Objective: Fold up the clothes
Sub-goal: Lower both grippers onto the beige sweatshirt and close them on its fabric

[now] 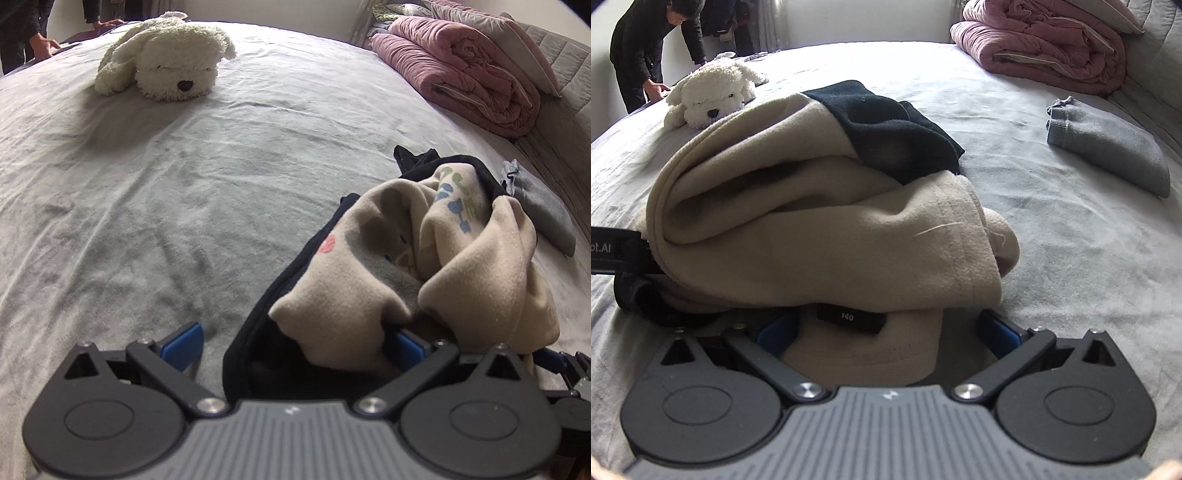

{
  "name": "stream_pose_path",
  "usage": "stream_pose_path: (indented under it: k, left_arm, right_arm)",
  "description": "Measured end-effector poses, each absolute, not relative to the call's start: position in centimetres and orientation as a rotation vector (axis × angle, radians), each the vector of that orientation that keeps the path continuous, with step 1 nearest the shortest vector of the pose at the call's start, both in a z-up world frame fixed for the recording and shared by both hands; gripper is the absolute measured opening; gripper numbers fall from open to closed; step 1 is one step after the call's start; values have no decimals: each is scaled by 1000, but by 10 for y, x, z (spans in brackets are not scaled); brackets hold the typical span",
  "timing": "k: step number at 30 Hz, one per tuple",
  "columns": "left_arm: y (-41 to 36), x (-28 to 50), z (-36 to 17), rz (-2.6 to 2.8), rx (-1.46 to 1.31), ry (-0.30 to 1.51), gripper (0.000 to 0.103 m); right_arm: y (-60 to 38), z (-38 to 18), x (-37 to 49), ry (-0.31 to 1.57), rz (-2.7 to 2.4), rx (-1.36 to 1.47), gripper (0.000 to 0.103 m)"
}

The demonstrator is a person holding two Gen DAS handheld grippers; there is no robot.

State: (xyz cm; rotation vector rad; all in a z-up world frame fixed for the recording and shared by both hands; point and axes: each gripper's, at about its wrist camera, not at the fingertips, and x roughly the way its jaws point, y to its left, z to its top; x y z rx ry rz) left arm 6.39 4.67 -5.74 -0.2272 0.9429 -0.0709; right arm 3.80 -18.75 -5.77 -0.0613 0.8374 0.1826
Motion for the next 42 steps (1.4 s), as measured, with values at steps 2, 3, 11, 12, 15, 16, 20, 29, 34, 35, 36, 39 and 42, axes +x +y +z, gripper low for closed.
stream_pose_path:
  k: [2,3,11,12,15,16,20,29,34,35,36,39,42]
  left_arm:
    - [49,64,-54,-70,-250,957,103]
    - [49,64,-53,-72,-251,963,103]
    - [41,53,-27,-107,-104,895,102]
    - [42,52,-25,-113,-99,889,102]
    - [44,51,-21,-123,-103,882,102]
    - [46,51,-20,-124,-112,884,102]
    - [56,49,-16,-127,-118,907,102]
    - [94,39,-17,-92,-177,893,99]
    - [102,38,-23,-81,-214,907,93]
    - [101,38,-23,-81,-216,908,92]
    - [100,38,-23,-83,-216,908,92]
    - [92,39,-23,-94,-205,901,92]
    - [85,39,-24,-90,-208,883,91]
  right_arm:
    - [-188,-54,35,849,175,-51,103]
    - [-189,-52,33,855,171,-46,103]
    - [-193,-35,20,897,148,30,103]
    - [-192,-33,19,897,146,31,103]
    - [-188,-23,13,869,163,39,103]
    - [-186,-19,10,856,172,44,103]
    - [-169,-7,7,809,212,34,103]
    - [-136,-7,8,765,304,35,103]
    - [-129,-9,8,732,290,18,91]
    - [-130,-10,9,727,277,19,86]
    - [-131,-11,10,721,265,20,84]
    - [-136,-13,12,719,254,31,75]
    - [-141,-15,14,730,284,68,55]
